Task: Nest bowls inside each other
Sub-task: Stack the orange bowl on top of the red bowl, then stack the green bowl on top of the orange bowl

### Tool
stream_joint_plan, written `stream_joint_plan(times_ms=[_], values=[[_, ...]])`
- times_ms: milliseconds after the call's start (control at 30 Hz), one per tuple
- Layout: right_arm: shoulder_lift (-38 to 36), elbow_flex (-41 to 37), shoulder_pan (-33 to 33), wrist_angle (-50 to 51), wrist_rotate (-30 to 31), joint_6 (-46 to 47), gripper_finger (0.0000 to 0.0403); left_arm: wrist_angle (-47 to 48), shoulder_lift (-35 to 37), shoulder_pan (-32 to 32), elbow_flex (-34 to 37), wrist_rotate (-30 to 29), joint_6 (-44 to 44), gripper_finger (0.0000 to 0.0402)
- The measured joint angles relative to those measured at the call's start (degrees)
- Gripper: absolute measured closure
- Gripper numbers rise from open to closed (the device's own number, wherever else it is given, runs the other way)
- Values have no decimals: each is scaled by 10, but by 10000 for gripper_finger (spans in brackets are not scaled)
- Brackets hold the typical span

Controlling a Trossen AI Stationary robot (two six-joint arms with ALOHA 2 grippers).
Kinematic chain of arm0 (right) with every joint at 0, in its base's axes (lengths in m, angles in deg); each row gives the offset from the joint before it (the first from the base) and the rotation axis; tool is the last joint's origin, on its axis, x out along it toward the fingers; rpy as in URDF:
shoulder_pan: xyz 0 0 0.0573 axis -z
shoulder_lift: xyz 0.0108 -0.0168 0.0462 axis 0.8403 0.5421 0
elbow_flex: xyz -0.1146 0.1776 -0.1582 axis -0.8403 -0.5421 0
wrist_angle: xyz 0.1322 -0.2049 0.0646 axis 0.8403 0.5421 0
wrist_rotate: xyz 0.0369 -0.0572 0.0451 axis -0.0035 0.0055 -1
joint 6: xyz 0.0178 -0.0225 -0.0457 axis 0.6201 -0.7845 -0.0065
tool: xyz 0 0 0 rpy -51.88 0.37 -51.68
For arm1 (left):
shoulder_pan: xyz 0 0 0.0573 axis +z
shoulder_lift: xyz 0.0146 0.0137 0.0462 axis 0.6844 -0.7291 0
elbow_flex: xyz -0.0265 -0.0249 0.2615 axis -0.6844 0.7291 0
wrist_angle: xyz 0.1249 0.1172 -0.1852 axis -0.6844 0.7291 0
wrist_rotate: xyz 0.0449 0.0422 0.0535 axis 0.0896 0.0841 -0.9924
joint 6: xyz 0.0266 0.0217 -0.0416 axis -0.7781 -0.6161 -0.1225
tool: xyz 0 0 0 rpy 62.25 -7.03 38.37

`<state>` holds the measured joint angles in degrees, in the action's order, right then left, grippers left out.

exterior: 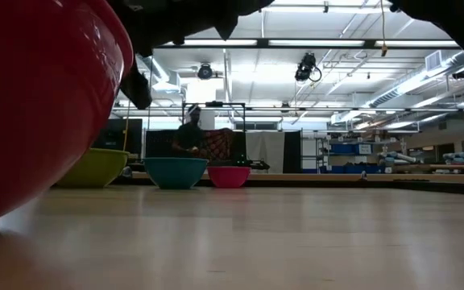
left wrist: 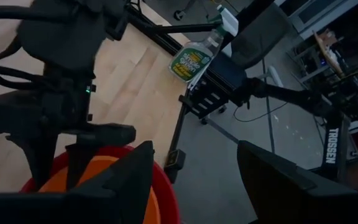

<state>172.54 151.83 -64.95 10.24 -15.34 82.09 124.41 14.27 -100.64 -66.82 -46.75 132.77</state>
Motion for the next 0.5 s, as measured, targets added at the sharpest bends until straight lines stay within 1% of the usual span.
stream_joint_plan(times_ms=[67,167,233,333,400,433,500], values=[[-8,0,5,12,-13,-2,190,6,1,0,0,-1,0,166],[-37,0,11,62,11,-3,178,32,1,6,0,-1,3,166],[-61,0,16,117,41,-8,178,54,1,13,0,-1,6,166],[-94,0,23,206,108,-33,182,100,1,33,0,-3,11,166],[-113,0,27,251,148,-47,185,140,-2,52,1,-9,31,166],[-123,0,30,265,162,-52,187,167,-4,65,2,-8,44,167],[-140,0,38,291,169,-66,189,231,-10,92,2,0,67,166]])
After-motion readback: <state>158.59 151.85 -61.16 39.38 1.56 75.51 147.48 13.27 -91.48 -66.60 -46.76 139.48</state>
